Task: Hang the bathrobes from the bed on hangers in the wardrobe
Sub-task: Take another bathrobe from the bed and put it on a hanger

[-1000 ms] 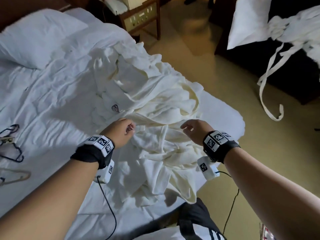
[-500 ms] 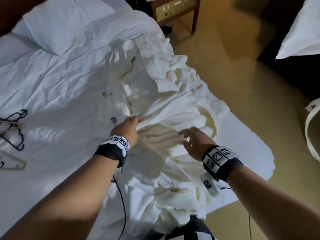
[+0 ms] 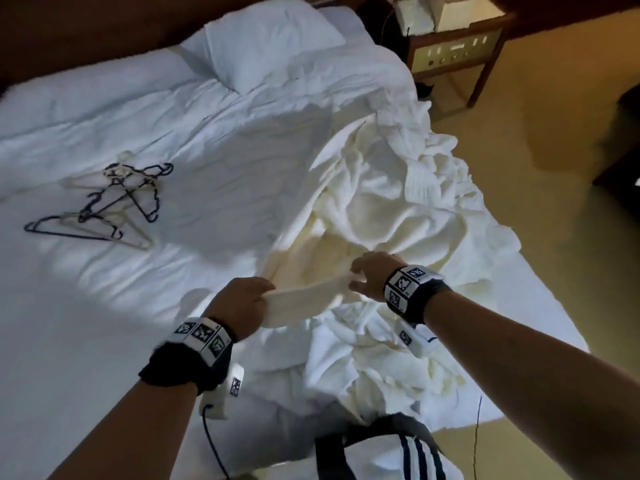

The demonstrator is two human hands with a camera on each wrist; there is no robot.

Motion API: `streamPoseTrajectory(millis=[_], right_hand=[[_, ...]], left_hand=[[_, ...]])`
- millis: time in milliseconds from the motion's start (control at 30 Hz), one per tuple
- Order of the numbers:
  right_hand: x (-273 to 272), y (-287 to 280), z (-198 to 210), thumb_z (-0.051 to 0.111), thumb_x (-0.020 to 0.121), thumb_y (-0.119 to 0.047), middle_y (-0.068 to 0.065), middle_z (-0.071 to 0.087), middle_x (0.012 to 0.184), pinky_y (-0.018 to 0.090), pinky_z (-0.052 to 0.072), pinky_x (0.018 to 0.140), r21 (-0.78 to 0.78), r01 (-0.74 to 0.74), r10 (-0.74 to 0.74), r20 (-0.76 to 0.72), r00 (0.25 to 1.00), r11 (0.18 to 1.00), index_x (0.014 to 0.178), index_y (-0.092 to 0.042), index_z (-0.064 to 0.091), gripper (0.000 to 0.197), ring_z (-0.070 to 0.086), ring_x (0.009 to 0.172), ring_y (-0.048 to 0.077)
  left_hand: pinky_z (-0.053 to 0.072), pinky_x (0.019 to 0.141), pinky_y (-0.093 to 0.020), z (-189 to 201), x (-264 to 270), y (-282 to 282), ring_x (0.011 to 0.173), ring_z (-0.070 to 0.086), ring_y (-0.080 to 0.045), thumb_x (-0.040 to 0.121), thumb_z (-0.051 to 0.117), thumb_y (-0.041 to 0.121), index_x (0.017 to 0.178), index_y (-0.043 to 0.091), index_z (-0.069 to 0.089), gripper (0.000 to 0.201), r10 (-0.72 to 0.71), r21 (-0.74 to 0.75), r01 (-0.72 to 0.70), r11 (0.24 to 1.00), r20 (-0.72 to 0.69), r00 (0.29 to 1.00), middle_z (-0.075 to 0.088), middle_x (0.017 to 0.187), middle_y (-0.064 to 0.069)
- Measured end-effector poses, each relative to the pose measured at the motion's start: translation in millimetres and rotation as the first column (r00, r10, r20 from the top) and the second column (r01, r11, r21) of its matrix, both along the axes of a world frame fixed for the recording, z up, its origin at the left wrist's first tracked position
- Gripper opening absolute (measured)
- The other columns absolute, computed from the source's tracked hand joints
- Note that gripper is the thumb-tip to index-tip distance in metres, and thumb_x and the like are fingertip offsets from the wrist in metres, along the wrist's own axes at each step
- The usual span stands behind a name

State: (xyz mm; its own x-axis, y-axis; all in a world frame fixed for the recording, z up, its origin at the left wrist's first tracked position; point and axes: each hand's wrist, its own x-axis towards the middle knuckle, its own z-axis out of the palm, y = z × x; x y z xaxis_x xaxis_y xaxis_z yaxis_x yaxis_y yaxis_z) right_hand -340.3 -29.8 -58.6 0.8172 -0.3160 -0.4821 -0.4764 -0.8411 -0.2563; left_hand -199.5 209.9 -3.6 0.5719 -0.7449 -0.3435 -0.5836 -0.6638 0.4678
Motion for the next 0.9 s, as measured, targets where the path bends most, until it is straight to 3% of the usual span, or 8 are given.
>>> streamPoseTrajectory(millis=[233, 400, 500, 600, 667, 733, 833, 900], right_hand=[[9.0, 154.2, 17.6, 0.052, 0.091, -0.040, 0.001, 0.061, 0.113, 0.038, 0.044, 0.092, 0.015, -0.146, 0.145, 0.071, 0.987, 0.989, 0.114, -0.024, 0.057, 0.028, 0.060, 0.103, 0.024], [35.8, 264.8, 45.9, 0.042, 0.093, -0.046, 0.000, 0.065, 0.102, 0.037, 0.044, 0.087, -0.070, -0.310, 0.317, 0.172, 0.933, 0.948, 0.103, -0.022, 0.057, 0.030, 0.061, 0.094, 0.023], [68.1, 340.4, 60.7, 0.042, 0.093, -0.053, -0.001, 0.064, 0.108, 0.039, 0.039, 0.092, -0.089, -0.381, 0.392, 0.206, 0.897, 0.920, 0.109, -0.022, 0.056, 0.037, 0.059, 0.101, 0.022], [96.7, 418.5, 67.0, 0.040, 0.091, -0.064, -0.002, 0.062, 0.117, 0.040, 0.035, 0.097, -0.042, -0.474, 0.472, 0.203, 0.858, 0.879, 0.118, -0.023, 0.055, 0.051, 0.056, 0.109, 0.023], [110.8, 466.3, 65.7, 0.039, 0.091, -0.065, -0.001, 0.061, 0.123, 0.040, 0.032, 0.101, -0.026, -0.546, 0.543, 0.156, 0.825, 0.838, 0.122, -0.023, 0.053, 0.054, 0.055, 0.115, 0.022], [119.1, 502.5, 59.0, 0.040, 0.093, -0.060, 0.002, 0.059, 0.128, 0.039, 0.032, 0.103, 0.003, -0.606, 0.604, 0.069, 0.794, 0.796, 0.125, -0.021, 0.049, 0.051, 0.054, 0.118, 0.024], [135.4, 534.5, 48.9, 0.046, 0.093, -0.055, 0.005, 0.062, 0.121, 0.035, 0.042, 0.088, 0.081, -0.601, 0.603, 0.009, 0.798, 0.795, 0.116, -0.022, 0.049, 0.041, 0.059, 0.110, 0.029], [156.2, 550.9, 42.8, 0.046, 0.094, -0.054, 0.007, 0.062, 0.117, 0.035, 0.046, 0.084, 0.155, -0.580, 0.590, -0.019, 0.807, 0.799, 0.115, -0.021, 0.048, 0.039, 0.061, 0.105, 0.030]], left_hand=[[0.038, 0.066, -0.023, 20.0, -6.4, 150.1, 0.082, 0.058, -0.020, 0.064, 0.035, 0.023, 0.082, 0.029, 0.065, 0.035, 0.147, -0.035, -0.151, 0.988, -0.098, 0.984, 0.062, 0.084, 0.001], [0.034, 0.055, -0.014, 54.7, 10.9, 283.8, 0.069, 0.052, -0.010, 0.063, 0.033, 0.023, 0.092, 0.018, 0.071, 0.049, 0.225, 0.002, -0.225, 0.974, -0.023, 0.974, 0.057, 0.081, 0.003], [0.039, 0.066, -0.023, 79.5, 22.9, 373.1, 0.081, 0.054, -0.016, 0.063, 0.033, 0.023, 0.094, 0.018, 0.072, 0.049, 0.263, 0.050, -0.265, 0.963, 0.040, 0.964, 0.060, 0.086, 0.003], [0.044, 0.069, -0.026, 103.9, 32.0, 468.8, 0.082, 0.058, -0.020, 0.075, 0.043, 0.018, 0.086, 0.021, 0.069, 0.028, 0.412, 0.073, -0.417, 0.906, 0.079, 0.908, 0.066, 0.092, -0.006], [0.045, 0.076, -0.028, 115.1, 43.0, 537.9, 0.090, 0.060, -0.025, 0.085, 0.052, 0.005, 0.099, 0.013, 0.071, 0.025, 0.496, 0.136, -0.517, 0.845, 0.162, 0.853, 0.067, 0.103, -0.012], [0.045, 0.087, -0.032, 119.2, 60.0, 609.3, 0.099, 0.059, -0.027, 0.089, 0.053, 0.005, 0.111, 0.011, 0.070, 0.028, 0.530, 0.221, -0.586, 0.779, 0.267, 0.805, 0.064, 0.118, -0.014], [0.042, 0.102, -0.039, 122.3, 93.0, 695.5, 0.114, 0.056, -0.030, 0.090, 0.052, 0.011, 0.117, 0.018, 0.068, 0.031, 0.561, 0.322, -0.659, 0.680, 0.350, 0.750, 0.060, 0.131, -0.012], [0.041, 0.103, -0.040, 124.3, 113.5, 732.2, 0.118, 0.055, -0.032, 0.089, 0.053, 0.010, 0.117, 0.016, 0.068, 0.032, 0.581, 0.341, -0.695, 0.633, 0.384, 0.718, 0.059, 0.131, -0.013]])
